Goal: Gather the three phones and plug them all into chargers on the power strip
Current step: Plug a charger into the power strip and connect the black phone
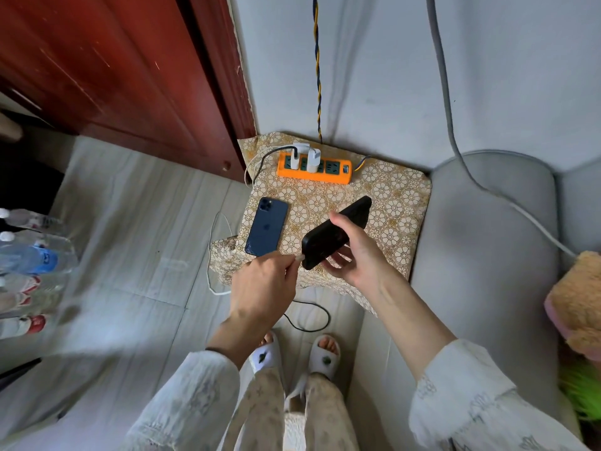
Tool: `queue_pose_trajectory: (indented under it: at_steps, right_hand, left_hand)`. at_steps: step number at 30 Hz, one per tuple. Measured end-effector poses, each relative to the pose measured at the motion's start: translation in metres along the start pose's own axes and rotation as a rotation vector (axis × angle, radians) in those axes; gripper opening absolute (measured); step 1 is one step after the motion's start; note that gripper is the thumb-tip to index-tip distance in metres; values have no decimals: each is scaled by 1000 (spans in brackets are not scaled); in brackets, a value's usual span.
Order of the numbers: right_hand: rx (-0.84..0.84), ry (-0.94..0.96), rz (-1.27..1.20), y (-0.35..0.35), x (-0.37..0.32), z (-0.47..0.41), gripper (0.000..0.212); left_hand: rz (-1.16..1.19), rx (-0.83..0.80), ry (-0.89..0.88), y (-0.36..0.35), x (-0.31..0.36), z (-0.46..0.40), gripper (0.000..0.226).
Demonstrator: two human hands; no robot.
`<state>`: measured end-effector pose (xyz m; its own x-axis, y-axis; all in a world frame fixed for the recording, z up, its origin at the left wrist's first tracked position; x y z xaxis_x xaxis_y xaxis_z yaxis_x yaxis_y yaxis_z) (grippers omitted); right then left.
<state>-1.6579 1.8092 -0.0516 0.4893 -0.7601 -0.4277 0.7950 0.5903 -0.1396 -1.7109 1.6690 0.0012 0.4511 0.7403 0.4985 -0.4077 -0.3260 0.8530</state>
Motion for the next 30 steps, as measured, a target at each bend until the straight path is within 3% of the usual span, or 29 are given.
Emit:
queue_pose_trajectory:
  at_steps: [16, 20, 23, 26, 30]
  right_hand:
    - [102, -48, 109, -14, 11, -17, 35]
    - [161, 48, 303, -16, 3, -36, 52]
    - [276, 109, 565, -16, 4, -65, 78]
    - [406, 145, 907, -21, 6, -94, 90]
    - [465, 204, 1074, -35, 17, -134, 95]
  left_hand:
    - [27, -24, 40, -23, -26, 0, 28]
    - [-22, -297, -30, -50, -43, -11, 35]
    - [-102, -481, 5, -66, -80, -30, 40]
    - [-356, -546, -18, -78, -127, -49, 52]
    - [-557, -556, -184, -110, -155, -65, 75]
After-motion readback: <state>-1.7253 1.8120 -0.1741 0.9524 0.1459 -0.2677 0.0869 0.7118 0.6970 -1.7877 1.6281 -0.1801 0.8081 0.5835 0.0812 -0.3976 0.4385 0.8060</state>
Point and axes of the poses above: each hand's wrist, its own z-axis away from the middle knuckle, its own y-axis out of the back of the hand, x = y × z, the point moved 5 cm from there along -z, towards the middle knuckle, and after that the axes turned 2 degrees about -y, right-handed, at the moved point
